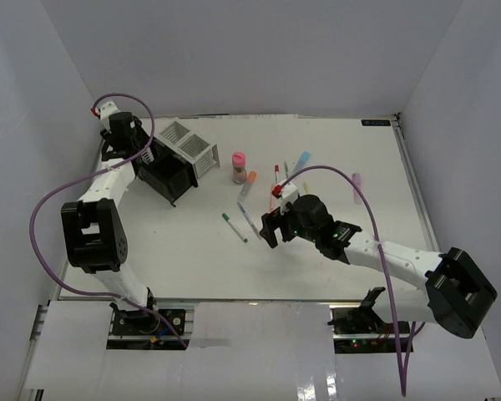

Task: Sort the stationery into containers
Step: Place the pen in the storage box, then pick up the pen from the center of the board.

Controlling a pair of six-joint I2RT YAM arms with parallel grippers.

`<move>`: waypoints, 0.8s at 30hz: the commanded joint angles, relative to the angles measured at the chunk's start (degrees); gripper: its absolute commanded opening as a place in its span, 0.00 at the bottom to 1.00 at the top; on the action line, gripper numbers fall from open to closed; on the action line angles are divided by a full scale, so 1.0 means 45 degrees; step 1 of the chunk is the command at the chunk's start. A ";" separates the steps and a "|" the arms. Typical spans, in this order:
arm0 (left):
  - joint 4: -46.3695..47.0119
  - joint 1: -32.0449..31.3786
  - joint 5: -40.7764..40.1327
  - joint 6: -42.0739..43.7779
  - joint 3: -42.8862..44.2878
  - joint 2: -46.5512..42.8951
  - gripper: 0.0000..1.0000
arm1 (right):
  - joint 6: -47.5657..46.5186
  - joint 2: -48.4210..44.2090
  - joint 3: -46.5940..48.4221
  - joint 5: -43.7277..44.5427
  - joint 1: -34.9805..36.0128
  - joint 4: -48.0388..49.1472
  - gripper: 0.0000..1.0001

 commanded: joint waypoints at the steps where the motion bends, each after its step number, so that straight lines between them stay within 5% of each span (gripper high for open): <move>1: -0.0535 0.0002 0.0540 -0.0138 0.0529 -0.0681 0.66 | -0.0402 0.0585 0.0971 0.0009 0.0472 -0.0577 0.91; 7: -0.2350 0.0002 0.1397 -0.0450 0.0471 -0.2379 0.96 | -0.0656 0.2421 0.2688 0.0732 0.1331 -0.1437 0.85; 17: -0.3857 0.0002 0.5868 -0.0801 -0.2865 -0.6773 0.98 | -0.0793 0.6207 0.5755 0.0928 0.2115 -0.3097 0.73; 24: -0.3857 -0.0232 0.7455 -0.1270 -0.4938 -0.8474 0.98 | -0.0812 0.7910 0.6889 0.1065 0.2173 -0.3782 0.61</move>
